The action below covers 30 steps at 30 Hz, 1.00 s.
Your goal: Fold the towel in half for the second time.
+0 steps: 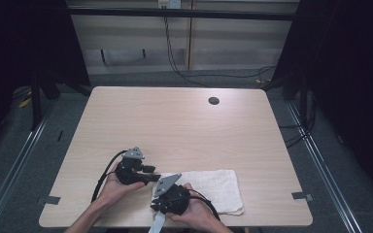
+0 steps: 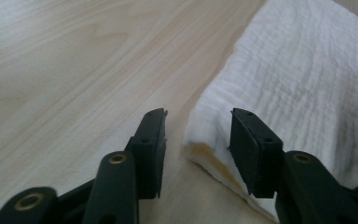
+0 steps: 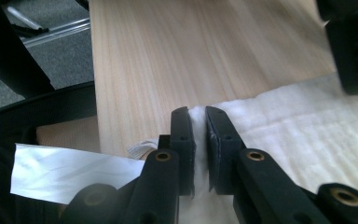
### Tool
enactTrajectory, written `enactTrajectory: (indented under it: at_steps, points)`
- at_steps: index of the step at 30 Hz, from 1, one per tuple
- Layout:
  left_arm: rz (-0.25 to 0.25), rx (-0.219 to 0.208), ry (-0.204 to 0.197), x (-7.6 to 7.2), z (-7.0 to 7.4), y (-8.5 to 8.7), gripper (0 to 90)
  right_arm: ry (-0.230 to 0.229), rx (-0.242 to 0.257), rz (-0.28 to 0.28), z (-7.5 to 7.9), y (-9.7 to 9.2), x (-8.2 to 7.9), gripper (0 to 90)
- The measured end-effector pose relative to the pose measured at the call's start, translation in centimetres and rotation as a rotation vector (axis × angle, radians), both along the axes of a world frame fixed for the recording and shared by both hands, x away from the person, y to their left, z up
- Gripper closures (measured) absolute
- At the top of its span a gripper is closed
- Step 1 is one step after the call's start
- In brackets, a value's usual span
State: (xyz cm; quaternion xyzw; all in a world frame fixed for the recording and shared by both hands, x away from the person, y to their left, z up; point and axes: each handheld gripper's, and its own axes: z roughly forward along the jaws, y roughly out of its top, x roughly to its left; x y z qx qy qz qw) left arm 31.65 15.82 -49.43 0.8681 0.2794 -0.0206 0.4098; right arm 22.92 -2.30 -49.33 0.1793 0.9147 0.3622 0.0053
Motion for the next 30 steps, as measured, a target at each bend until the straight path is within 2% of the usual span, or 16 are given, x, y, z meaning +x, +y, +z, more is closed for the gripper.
enactTrajectory:
  at_steps: [4,7,10,12,14,18,19,21,26,30]
  points:
    - [-0.026,0.032,0.010,-0.1,-0.3,-0.4,59.0,-0.005,-0.001,-0.005,0.0,0.1,-0.1,83.3]
    - [-0.037,0.043,0.000,-0.2,-0.4,-0.6,59.1,0.023,0.019,-0.007,0.1,0.0,-0.1,83.3]
    - [-0.044,0.047,-0.006,-0.2,-0.4,-0.6,60.1,0.013,0.017,-0.001,0.5,0.1,-0.3,83.3]
    - [-0.066,0.048,-0.010,-0.5,-0.4,-0.8,70.5,0.008,0.020,0.004,0.7,0.0,-0.2,83.3]
    - [-0.077,0.066,-0.011,-0.6,-0.4,-1.0,81.4,0.006,0.025,0.001,0.7,-0.1,-0.2,83.3]
    - [-0.066,0.042,-0.002,-0.6,-0.3,-1.1,85.3,0.019,0.023,-0.003,0.8,-0.2,-0.2,83.3]
    - [-0.066,0.034,0.008,-0.6,-0.2,-1.1,85.4,0.007,0.029,0.004,0.8,-0.2,-0.2,83.3]
    - [-0.058,-0.001,0.022,-0.7,0.1,-1.0,85.6,0.020,0.047,-0.002,1.0,-0.2,-0.3,83.3]
    - [-0.034,-0.064,0.028,-0.8,0.8,-0.7,85.7,0.013,0.063,-0.009,1.6,-0.4,-0.3,83.3]
    - [-0.011,-0.060,0.039,-0.7,1.2,-0.3,86.0,0.004,0.071,-0.006,1.9,-0.3,-0.5,83.3]
